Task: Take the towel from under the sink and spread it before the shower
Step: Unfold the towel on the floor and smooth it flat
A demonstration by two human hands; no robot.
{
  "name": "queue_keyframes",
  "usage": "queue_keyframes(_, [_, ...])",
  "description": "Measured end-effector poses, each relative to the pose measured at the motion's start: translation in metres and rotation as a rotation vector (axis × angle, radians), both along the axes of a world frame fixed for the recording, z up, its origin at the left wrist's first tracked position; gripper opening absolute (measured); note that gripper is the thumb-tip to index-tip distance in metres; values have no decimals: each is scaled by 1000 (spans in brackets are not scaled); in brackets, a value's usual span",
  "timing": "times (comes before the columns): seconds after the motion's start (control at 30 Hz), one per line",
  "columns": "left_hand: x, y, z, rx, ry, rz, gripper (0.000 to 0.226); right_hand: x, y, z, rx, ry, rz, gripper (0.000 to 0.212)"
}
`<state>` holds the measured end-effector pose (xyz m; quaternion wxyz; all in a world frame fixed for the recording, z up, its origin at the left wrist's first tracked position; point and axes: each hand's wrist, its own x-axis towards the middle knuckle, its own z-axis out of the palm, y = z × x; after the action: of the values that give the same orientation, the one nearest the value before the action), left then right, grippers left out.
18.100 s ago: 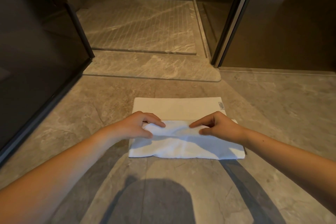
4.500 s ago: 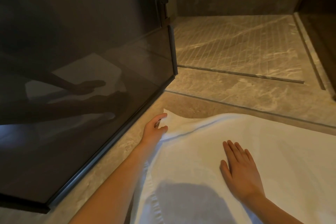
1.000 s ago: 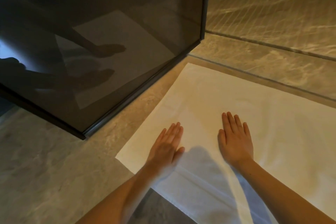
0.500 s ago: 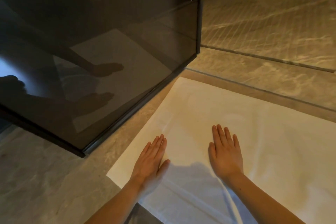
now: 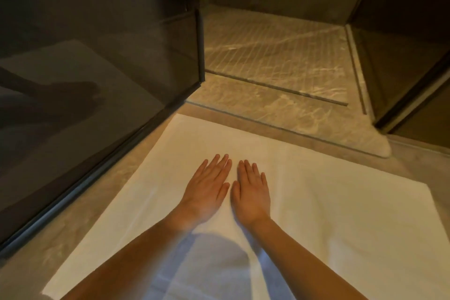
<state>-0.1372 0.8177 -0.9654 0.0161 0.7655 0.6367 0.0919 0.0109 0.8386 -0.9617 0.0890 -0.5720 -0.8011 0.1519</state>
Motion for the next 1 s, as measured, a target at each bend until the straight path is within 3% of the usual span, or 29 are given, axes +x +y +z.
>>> queue_keyframes(0.13, [24,38,-15,-97,26,-32,55,18,20,-8,-7,-74,-10,57])
queue_keyframes(0.3, [19,40,-36,-66,-4,-36,62,48,26,-21,16,-53,-31,59])
queue_keyframes(0.63, [20,39,-32,-53,-18,-38,63,190,20,-10,-4,-149,-381,60])
queue_keyframes(0.77, [21,39,-30,-61,-26,-46,67,162,30,0,-16,-115,-364,59])
queue_keyframes(1.0, [49,66,-16,-23,-6,-11,56,39,73,1,60,-54,-23,54])
